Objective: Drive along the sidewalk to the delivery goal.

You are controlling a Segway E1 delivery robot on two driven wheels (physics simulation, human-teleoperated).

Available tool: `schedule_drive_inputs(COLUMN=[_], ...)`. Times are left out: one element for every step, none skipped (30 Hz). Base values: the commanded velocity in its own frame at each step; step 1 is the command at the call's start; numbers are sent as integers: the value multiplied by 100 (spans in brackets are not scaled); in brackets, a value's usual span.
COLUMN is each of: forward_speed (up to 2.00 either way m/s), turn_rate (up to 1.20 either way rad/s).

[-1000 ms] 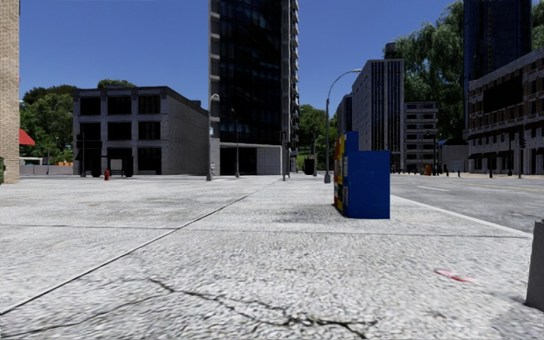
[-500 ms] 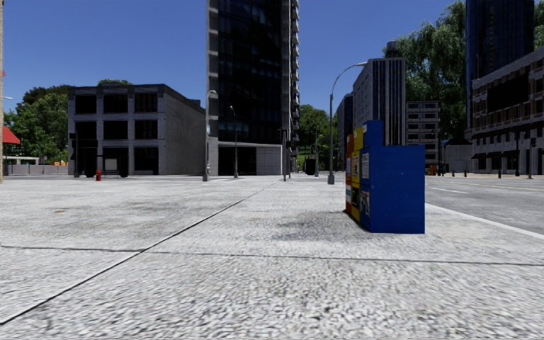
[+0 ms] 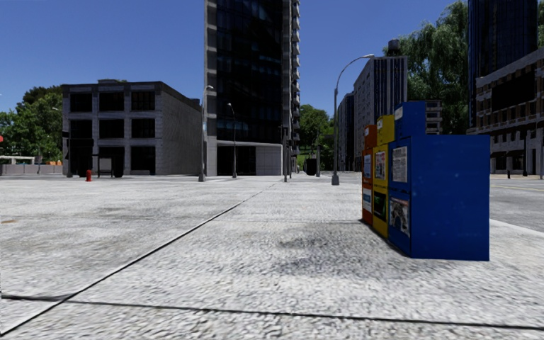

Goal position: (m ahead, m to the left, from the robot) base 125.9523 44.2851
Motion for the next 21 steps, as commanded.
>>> schedule_drive_inputs(forward_speed=[200, 200, 200, 200, 200, 200, 200, 200, 200, 200, 200, 200, 200, 200, 200, 200, 200, 200, 200, 200, 200], turn_rate=[0, 0, 0, 0, 0, 0, 0, 0, 0, 0, 0, 0, 0, 0, 0, 0, 0, 0, 0, 0, 0])
